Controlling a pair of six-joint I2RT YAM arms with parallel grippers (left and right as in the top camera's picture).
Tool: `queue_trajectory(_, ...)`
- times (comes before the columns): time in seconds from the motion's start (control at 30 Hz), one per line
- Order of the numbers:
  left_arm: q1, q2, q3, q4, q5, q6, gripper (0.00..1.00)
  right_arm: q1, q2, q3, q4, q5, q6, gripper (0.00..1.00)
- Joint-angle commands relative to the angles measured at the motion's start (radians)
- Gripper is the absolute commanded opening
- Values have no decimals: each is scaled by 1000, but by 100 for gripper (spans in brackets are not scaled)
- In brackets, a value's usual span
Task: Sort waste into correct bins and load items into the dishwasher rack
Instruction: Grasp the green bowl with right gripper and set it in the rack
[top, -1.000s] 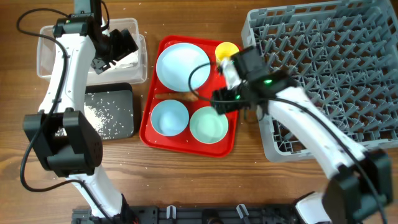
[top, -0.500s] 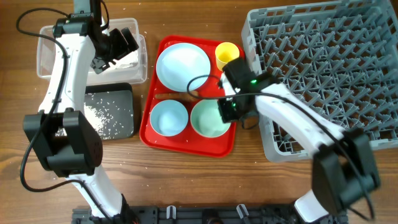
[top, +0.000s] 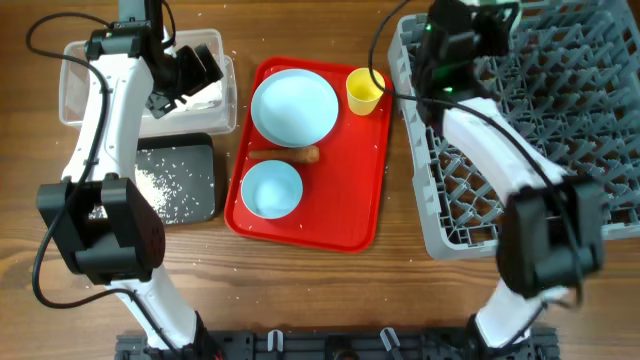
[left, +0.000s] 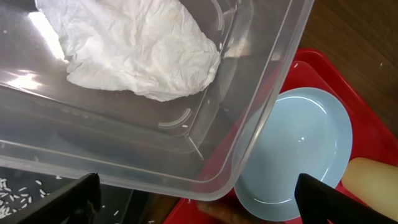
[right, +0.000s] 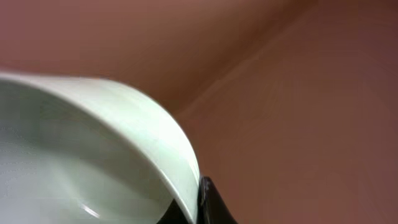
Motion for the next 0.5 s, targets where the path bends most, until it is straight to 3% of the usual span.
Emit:
queue_trajectory(0.0, 7, 2, 6, 2, 8, 5, 100, 7, 127, 7, 66, 18, -164, 4)
queue_trajectory(0.17, 7, 2, 6, 2, 8, 5, 100, 46, 211, 6, 24, -56, -50, 5)
queue_trajectory(0.23, 7, 2, 6, 2, 8, 5, 100, 69, 211, 6, -20, -109, -42, 15)
queue_trajectory(0.3, 7, 2, 6, 2, 8, 5, 100, 82, 211, 6, -38, -118, -29, 34)
queue_trajectory(0.33, 7, 2, 6, 2, 8, 5, 100, 86, 211, 6, -48, -118, -15, 60)
queue_trajectory(0.37, 7, 2, 6, 2, 8, 5, 100, 86, 211, 6, -55, -113, 2, 95)
queue_trajectory(0.4, 7, 2, 6, 2, 8, 5, 100, 86, 210, 6, -51, -105, 32, 100)
queue_trajectory(0.47, 7, 2, 6, 2, 8, 5, 100, 86, 200, 7, 32, -54, 78, 100)
